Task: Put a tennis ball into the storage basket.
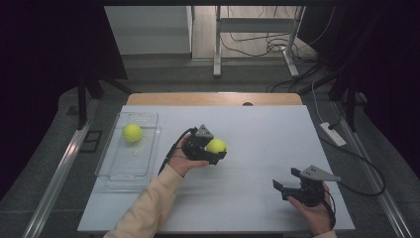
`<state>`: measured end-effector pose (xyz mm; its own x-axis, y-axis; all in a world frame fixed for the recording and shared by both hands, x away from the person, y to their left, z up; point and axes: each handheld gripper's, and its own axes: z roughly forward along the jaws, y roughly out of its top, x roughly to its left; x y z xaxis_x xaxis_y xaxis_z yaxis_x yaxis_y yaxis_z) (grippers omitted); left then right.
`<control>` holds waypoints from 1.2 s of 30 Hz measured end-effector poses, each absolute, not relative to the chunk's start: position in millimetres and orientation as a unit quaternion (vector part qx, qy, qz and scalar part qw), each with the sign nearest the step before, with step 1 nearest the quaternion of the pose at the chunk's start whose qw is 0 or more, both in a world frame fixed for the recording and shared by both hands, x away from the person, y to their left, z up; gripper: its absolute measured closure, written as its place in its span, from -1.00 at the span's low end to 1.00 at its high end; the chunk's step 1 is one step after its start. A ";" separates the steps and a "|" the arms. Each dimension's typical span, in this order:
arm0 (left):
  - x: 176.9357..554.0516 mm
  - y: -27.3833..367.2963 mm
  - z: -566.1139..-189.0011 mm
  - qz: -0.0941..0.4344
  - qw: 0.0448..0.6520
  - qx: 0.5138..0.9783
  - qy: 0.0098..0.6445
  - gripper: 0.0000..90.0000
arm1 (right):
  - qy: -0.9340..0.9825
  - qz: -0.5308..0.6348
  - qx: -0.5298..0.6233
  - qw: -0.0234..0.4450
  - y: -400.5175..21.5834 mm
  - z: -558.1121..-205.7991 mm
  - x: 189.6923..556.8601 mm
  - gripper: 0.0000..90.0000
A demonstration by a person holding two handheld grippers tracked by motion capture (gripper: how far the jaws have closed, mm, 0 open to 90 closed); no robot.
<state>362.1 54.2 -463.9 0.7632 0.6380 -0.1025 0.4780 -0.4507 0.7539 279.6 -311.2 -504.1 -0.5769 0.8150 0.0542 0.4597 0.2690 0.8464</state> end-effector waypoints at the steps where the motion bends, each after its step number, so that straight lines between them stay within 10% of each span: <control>1: 362.1 54.2 -463.9 0.098 0.407 0.846 0.330 -0.40 | 0.771 0.441 0.414 0.201 -311.2 -504.1 279.6 -0.69; 36: 349.4 89.9 -458.3 0.114 0.438 0.819 0.354 -0.40 | 0.771 0.439 0.414 0.204 -311.3 -505.1 279.9 -0.69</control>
<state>349.4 89.9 -458.3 0.7239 0.6790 -0.1222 0.4789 -0.3672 0.7974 279.9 -311.3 -505.1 -0.5734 0.8178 0.0489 0.4593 0.2715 0.8457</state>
